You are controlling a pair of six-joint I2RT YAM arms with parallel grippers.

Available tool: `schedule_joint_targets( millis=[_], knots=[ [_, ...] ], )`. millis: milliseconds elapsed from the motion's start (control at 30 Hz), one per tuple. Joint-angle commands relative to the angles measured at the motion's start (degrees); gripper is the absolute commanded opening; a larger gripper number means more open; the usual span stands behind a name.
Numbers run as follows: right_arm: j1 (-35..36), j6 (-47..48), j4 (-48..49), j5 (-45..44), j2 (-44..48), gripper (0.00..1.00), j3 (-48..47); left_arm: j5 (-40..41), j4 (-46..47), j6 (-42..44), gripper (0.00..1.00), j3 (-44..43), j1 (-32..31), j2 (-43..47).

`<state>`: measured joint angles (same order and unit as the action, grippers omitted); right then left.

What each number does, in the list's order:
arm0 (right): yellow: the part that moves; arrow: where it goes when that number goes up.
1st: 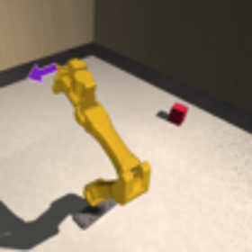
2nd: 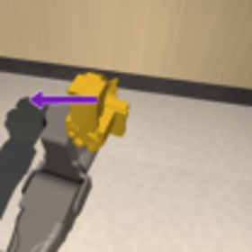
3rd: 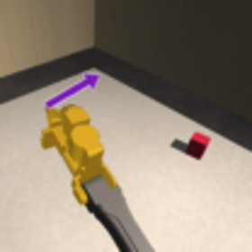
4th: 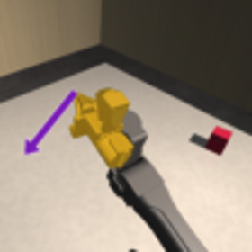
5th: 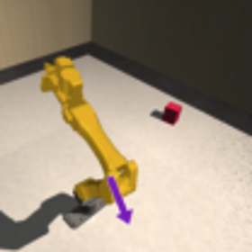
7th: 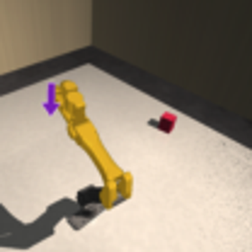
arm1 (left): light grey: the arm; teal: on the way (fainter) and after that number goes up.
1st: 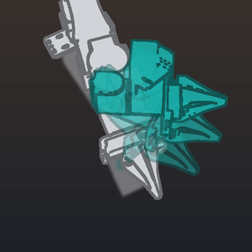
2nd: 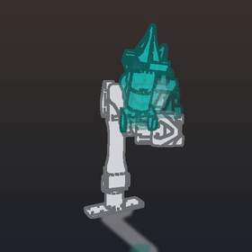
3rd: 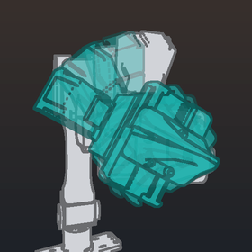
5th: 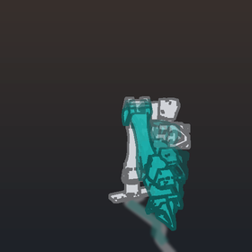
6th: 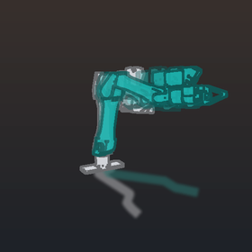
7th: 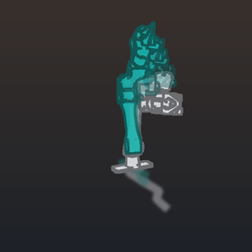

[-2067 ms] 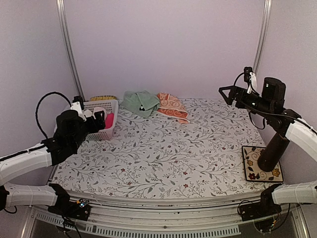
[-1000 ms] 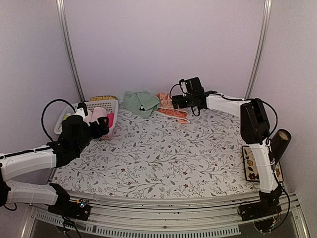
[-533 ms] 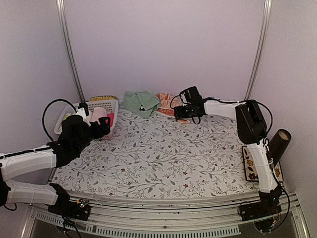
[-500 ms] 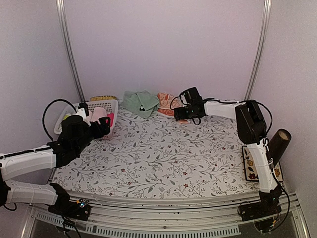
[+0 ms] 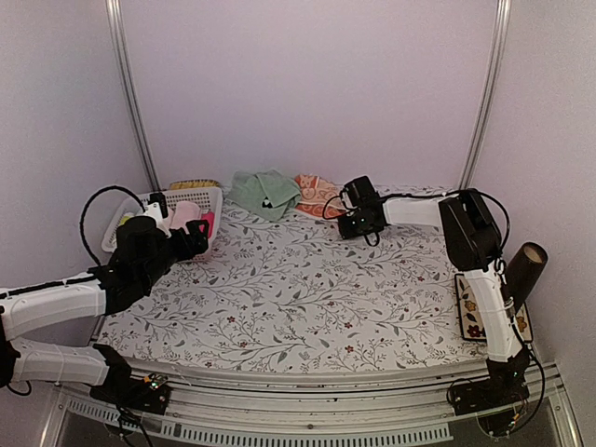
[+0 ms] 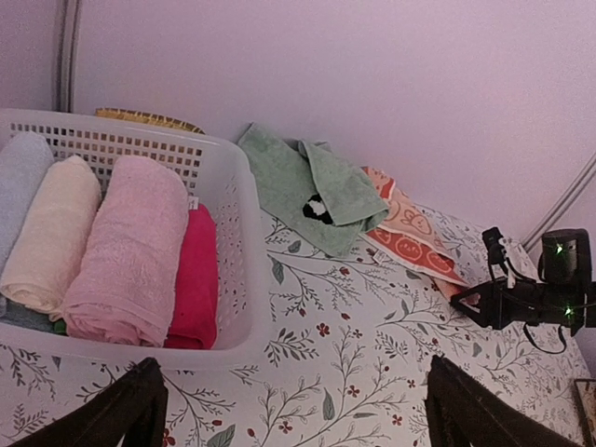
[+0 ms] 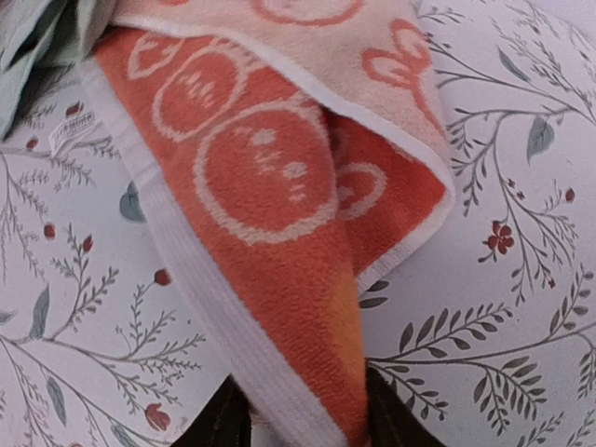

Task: Roll the towels
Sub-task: Pick up the towel from the towel pile.

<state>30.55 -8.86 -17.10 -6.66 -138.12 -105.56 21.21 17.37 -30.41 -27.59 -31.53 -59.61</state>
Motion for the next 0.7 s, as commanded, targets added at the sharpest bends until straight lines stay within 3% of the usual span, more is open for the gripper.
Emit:
schedule_joint_targets(
  millis=[0,67,133,667],
  knots=[
    [0.6,0.8,1.2,-2.9,2.9,0.29,0.4,-0.4,2.3,-0.4,0.97,0.1,-0.9,0.2],
    [0.8,1.6,1.2,-4.2,5.0,0.14,0.2,-0.5,2.3,-0.4,0.97,0.1,-1.0,-0.2],
    [1.0,2.9,0.9,-6.1,6.6,0.04,0.0,-0.6,2.4,-0.4,0.97,0.0,-1.1,-0.5],
    [1.4,13.0,-1.2,-18.5,20.8,0.02,-0.8,-1.8,2.0,-0.3,0.97,-1.4,-1.3,-3.3]
  ],
)
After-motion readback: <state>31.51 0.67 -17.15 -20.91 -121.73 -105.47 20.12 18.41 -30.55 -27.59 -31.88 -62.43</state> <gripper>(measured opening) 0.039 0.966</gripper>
